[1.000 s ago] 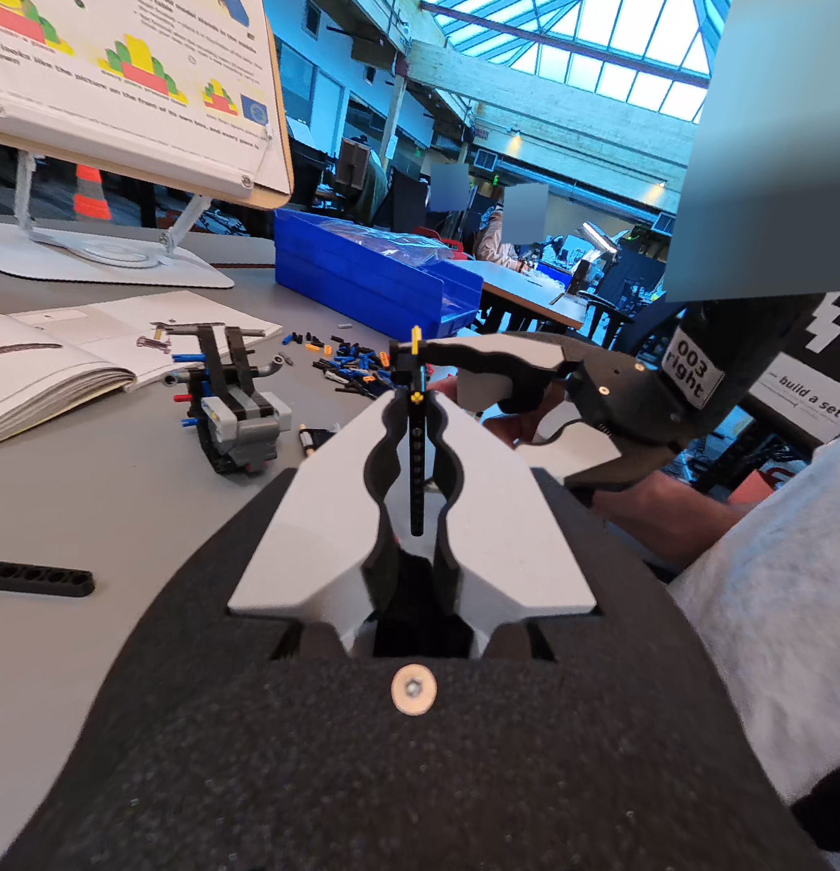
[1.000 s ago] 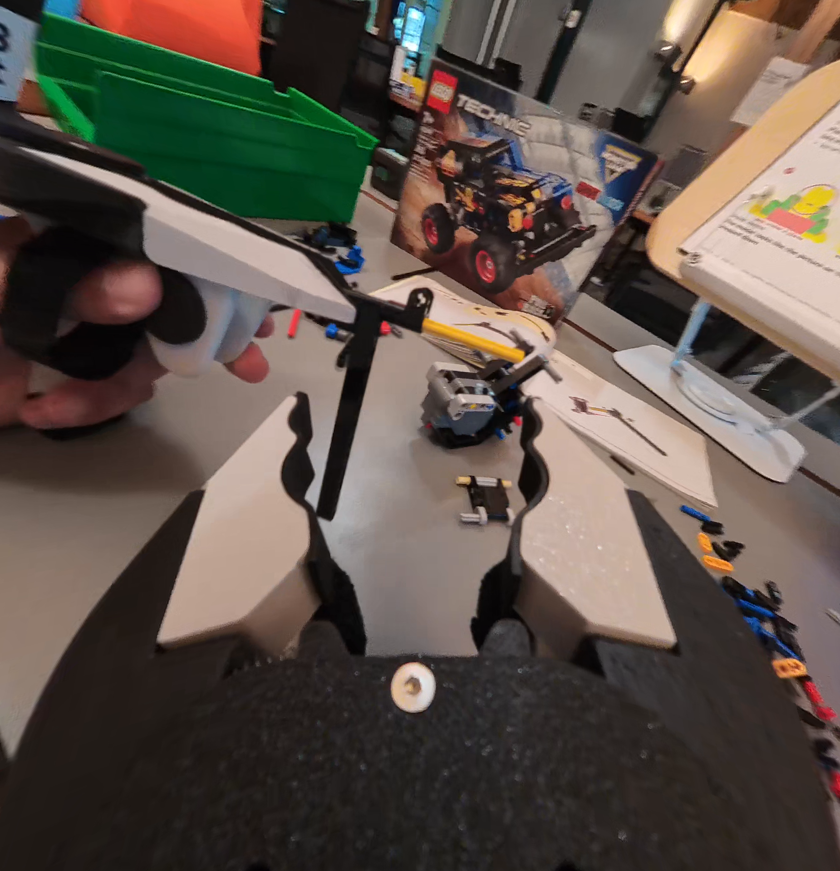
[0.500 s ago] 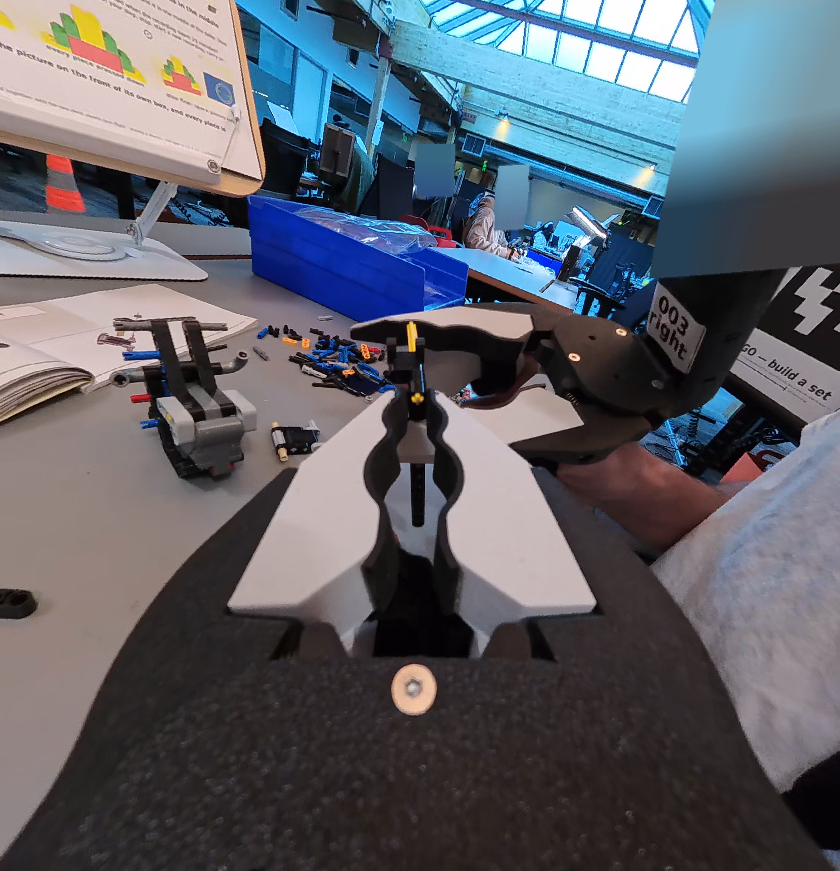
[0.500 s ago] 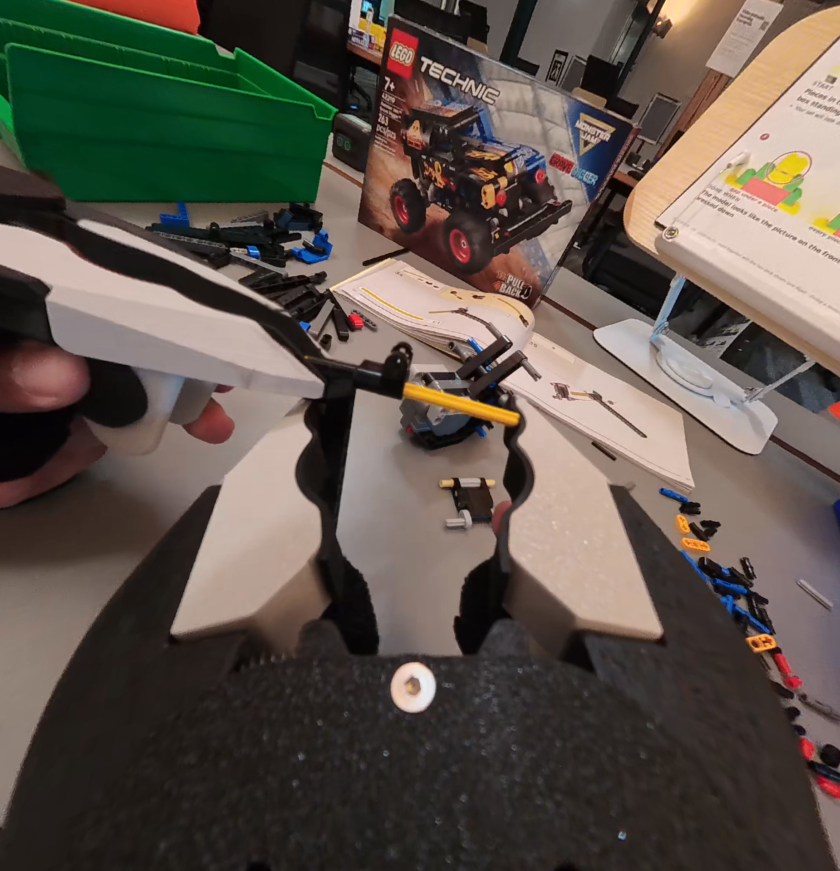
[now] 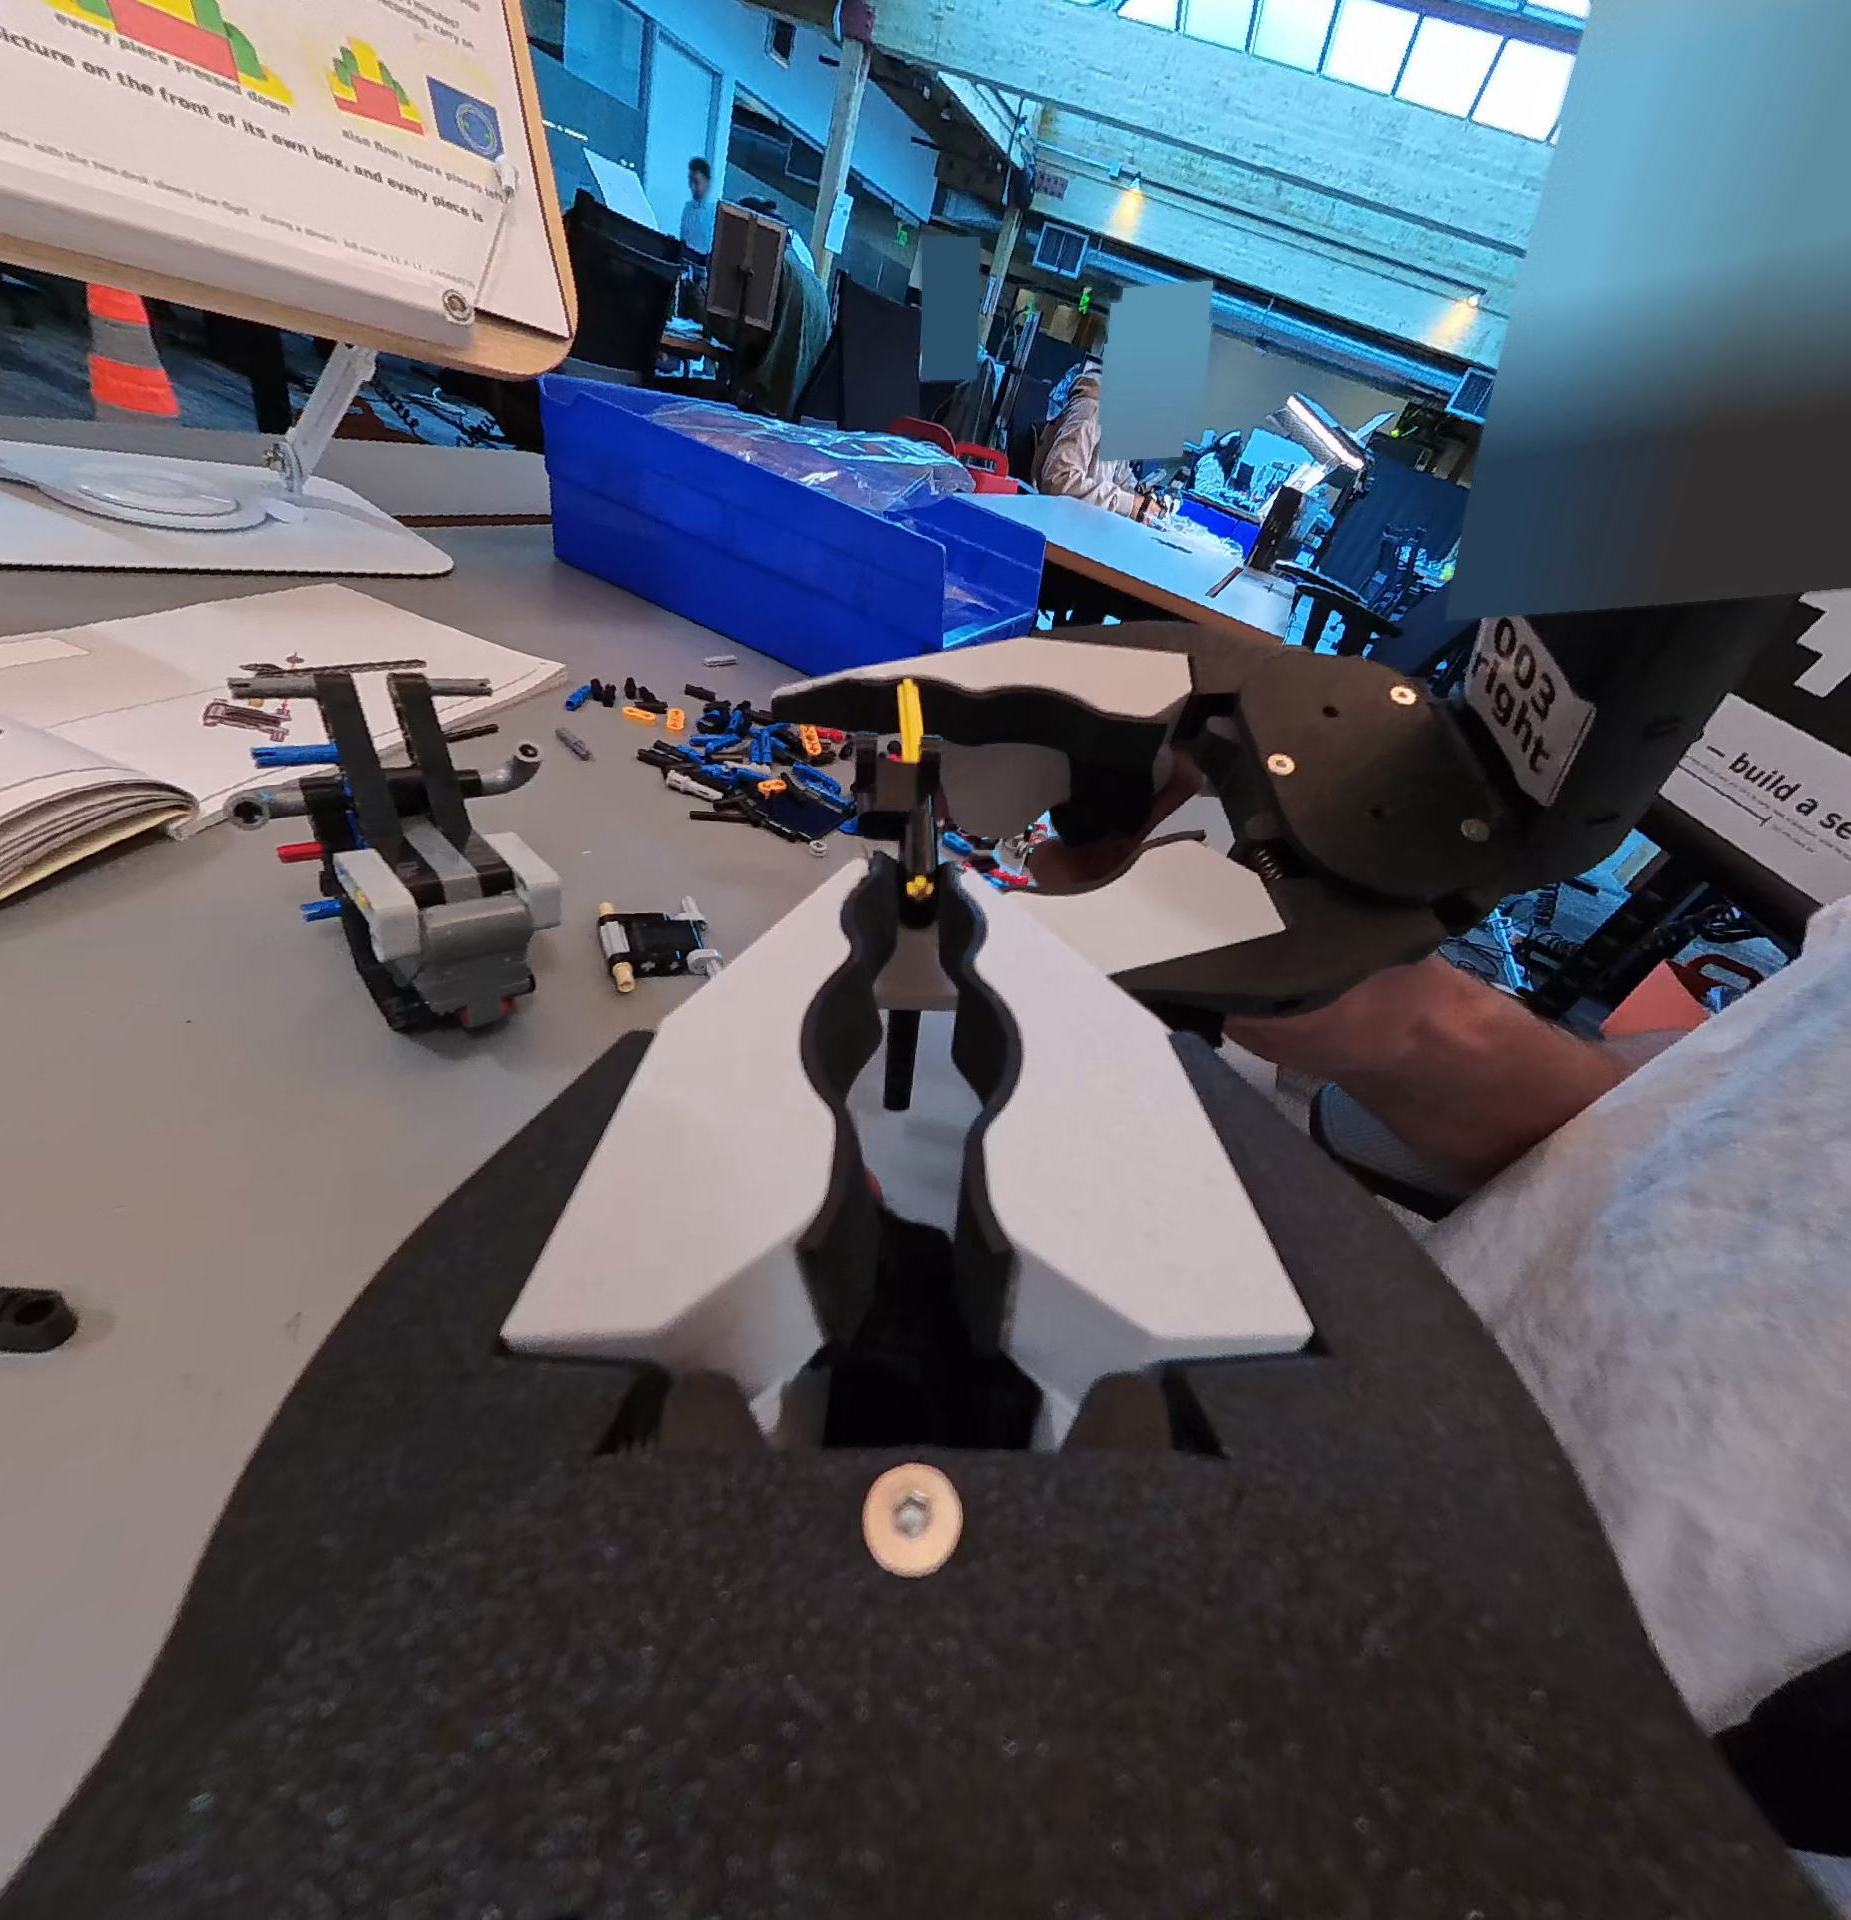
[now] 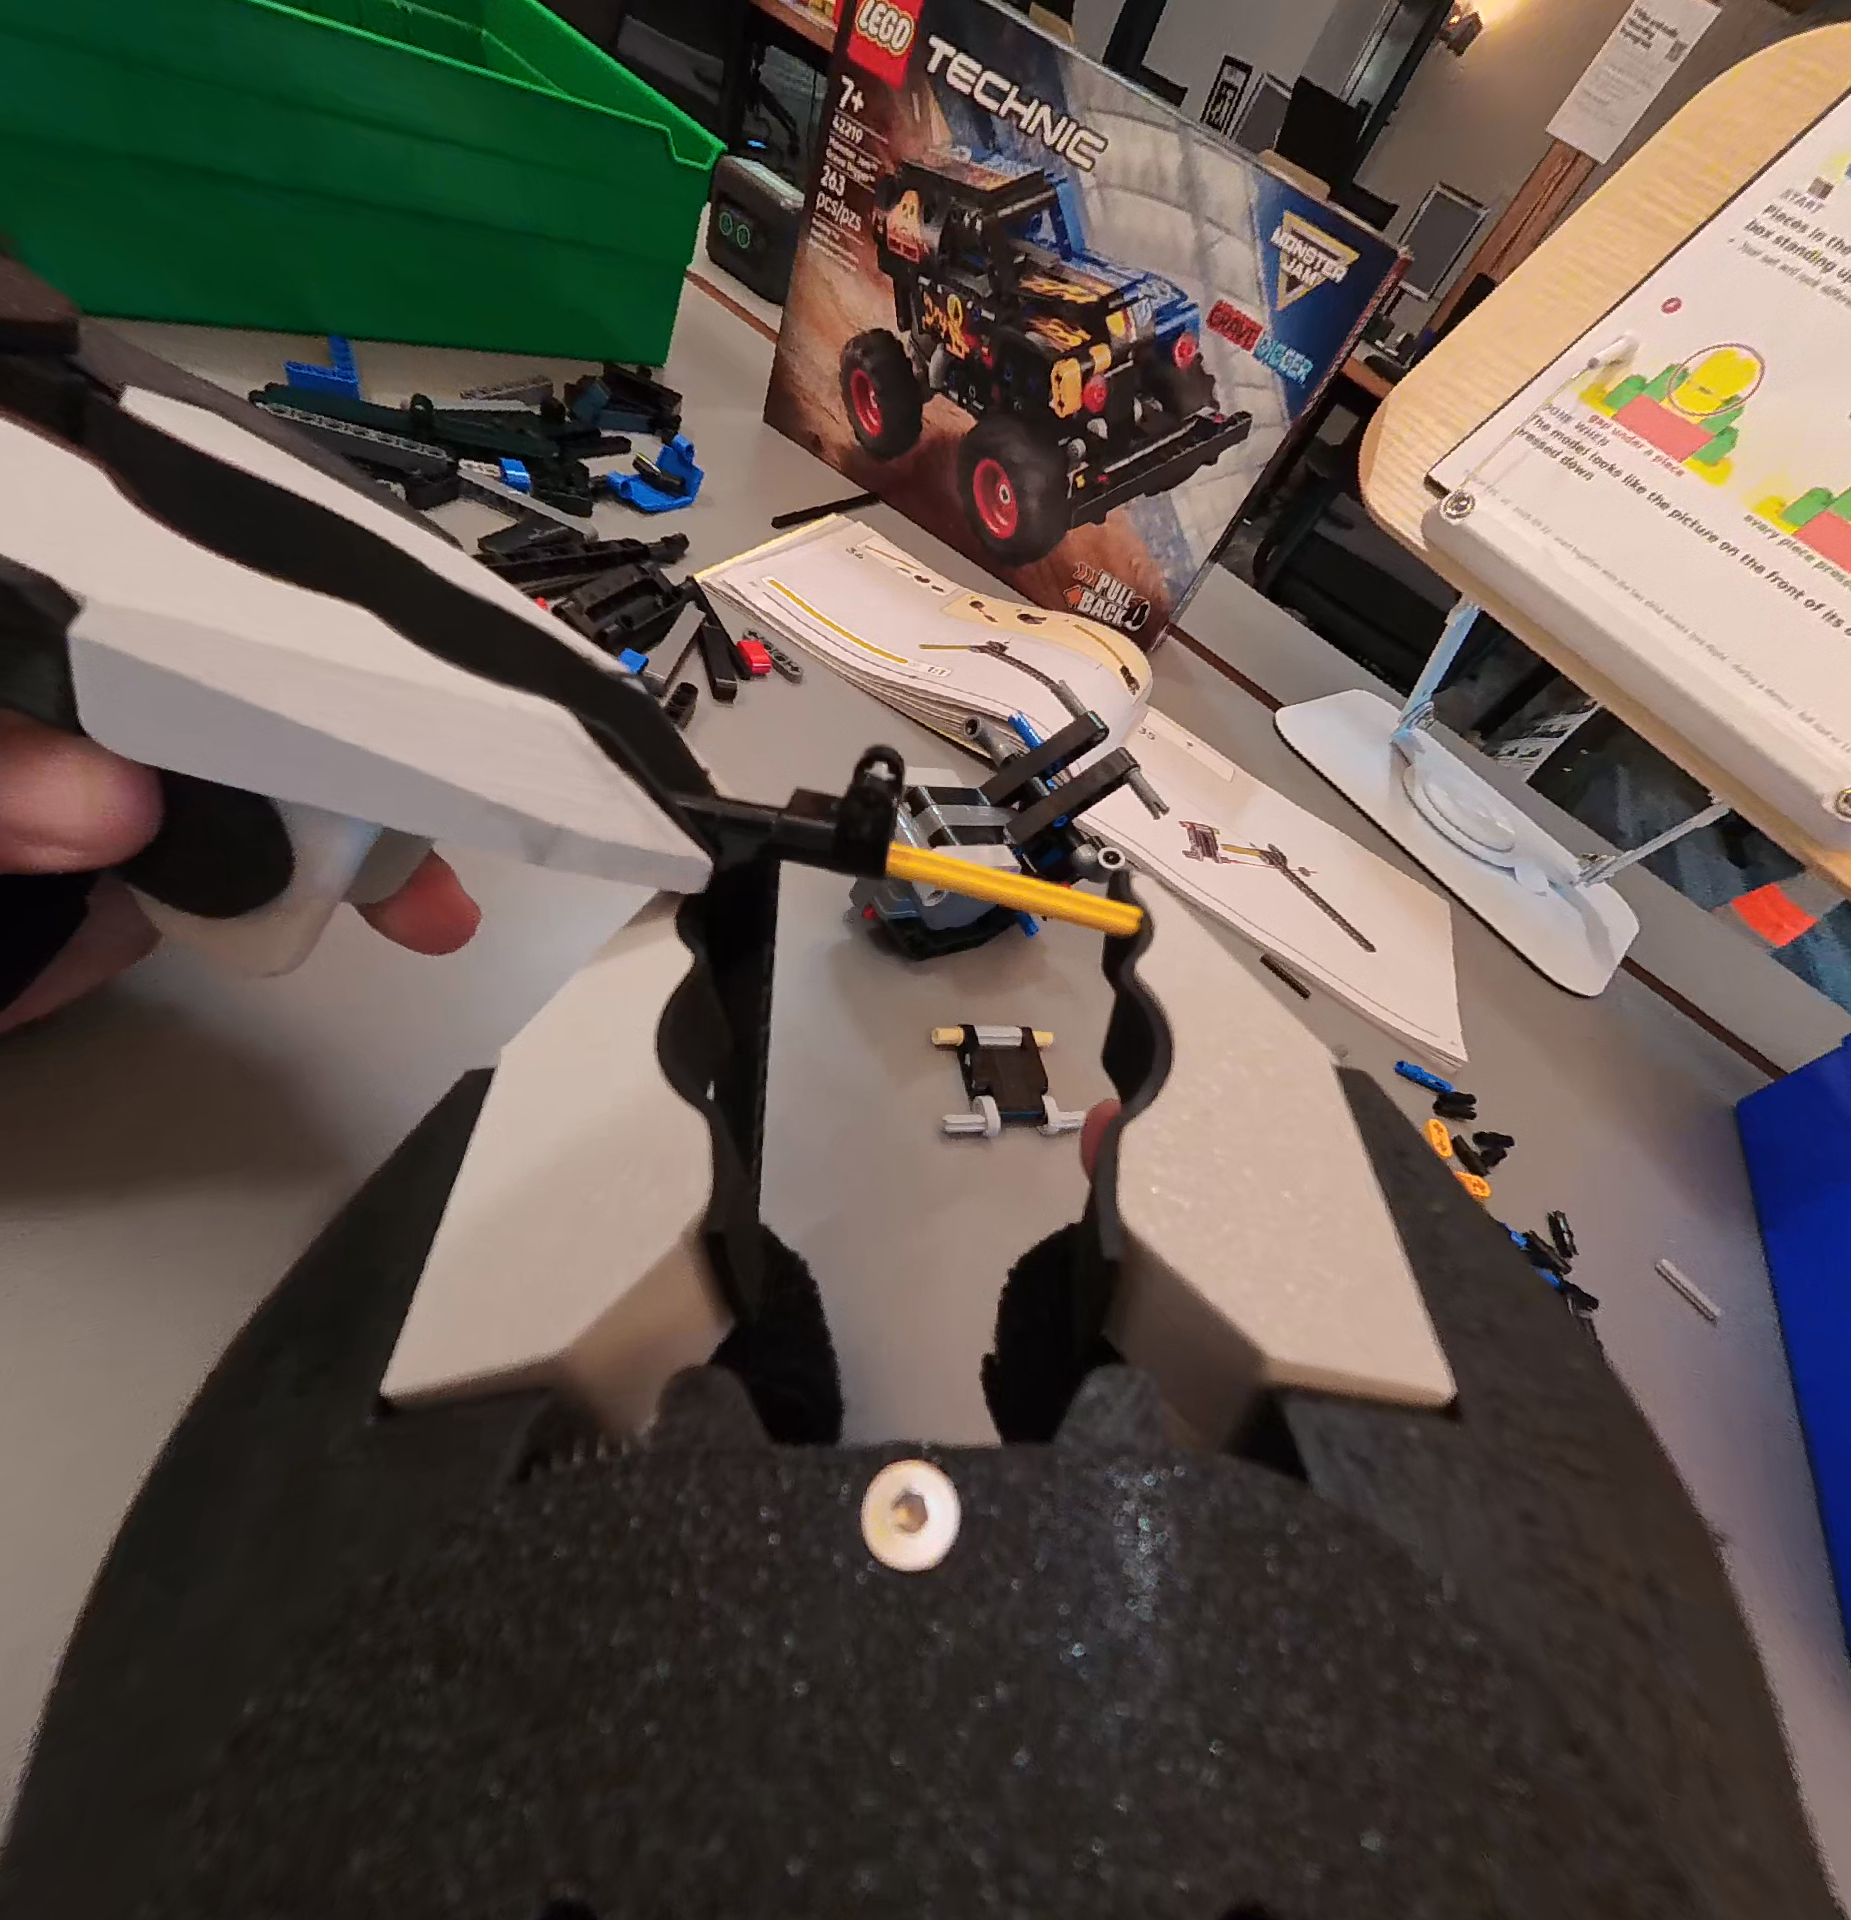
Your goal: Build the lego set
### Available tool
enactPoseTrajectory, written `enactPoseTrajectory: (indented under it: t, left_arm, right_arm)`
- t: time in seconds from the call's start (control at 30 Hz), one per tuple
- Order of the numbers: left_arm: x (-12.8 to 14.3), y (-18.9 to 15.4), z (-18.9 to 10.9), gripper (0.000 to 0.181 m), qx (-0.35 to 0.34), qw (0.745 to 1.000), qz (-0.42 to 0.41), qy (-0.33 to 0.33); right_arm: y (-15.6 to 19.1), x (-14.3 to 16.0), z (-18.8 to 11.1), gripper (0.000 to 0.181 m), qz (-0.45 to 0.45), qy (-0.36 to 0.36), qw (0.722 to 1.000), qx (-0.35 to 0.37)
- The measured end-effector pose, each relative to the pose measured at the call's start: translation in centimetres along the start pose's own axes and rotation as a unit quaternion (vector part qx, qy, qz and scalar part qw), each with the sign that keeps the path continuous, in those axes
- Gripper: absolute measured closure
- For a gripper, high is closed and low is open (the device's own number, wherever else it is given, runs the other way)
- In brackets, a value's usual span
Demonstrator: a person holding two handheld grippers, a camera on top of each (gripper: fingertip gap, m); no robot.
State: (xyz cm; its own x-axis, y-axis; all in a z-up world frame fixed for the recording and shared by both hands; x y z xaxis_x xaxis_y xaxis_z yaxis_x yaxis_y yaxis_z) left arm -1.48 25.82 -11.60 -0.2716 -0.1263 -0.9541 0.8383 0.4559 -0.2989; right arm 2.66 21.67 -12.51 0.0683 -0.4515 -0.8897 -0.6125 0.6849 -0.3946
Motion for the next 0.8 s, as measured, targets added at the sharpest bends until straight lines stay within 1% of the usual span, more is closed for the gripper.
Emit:
enactPoseTrajectory:
  t: [0.13,0.23,0.53,0.57,0.6,0.63,0.73,0.8]
  left_arm:
    - [0.4,0.2,0.1,0.176,-0.011,1.0,0.002,0.017]
    - [0.4,0.2,0.1,0.176,-0.01,1.0,0.0,0.017]
    - [0.7,0.4,0.3,0.176,-0.015,0.999,-0.001,0.032]
    - [0.7,0.3,0.4,0.175,-0.013,0.999,0.002,0.034]
    - [0.7,0.3,0.4,0.176,-0.015,0.999,0.006,0.034]
    - [0.6,0.3,0.4,0.176,-0.014,0.999,0.006,0.03]
    - [0.6,0.3,0.4,0.176,-0.019,0.999,0.01,0.03]
    - [0.6,0.4,0.3,0.175,-0.014,0.999,0.0,0.029]
  right_arm:
    - [0.0,0.3,0.1,0.109,-0.025,0.011,1.0,0.01]
    - [0.1,0.4,0.2,0.11,-0.011,0.019,1.0,0.001]
    - [0.3,0.8,0.3,0.114,-0.019,0.028,0.999,0.004]
    - [1.3,0.8,0.1,0.135,-0.018,0.023,0.999,-0.019]
    - [1.7,0.6,0.0,0.145,-0.026,0.016,1.0,-0.001]
    - [1.8,0.5,0.0,0.147,-0.048,0.002,0.999,0.012]
    - [1.9,0.5,0.1,0.146,-0.017,0.005,1.0,-0.014]
    - [1.9,0.5,0.1,0.146,-0.018,0.005,1.0,-0.007]
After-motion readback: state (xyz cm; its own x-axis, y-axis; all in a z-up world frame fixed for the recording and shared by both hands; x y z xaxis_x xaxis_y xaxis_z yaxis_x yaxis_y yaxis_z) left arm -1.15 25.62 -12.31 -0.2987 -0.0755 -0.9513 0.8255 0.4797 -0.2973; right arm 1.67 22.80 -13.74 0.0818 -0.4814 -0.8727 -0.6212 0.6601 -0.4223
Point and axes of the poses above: each gripper's, where its closed fingertips meet, z out along the fingers, x out of its underside, y = z × x across the jaws, the point moved 3 cm from there along -z, back along the fingers, and after that the axes turned 7 degrees about x, right-handed, at the moved point
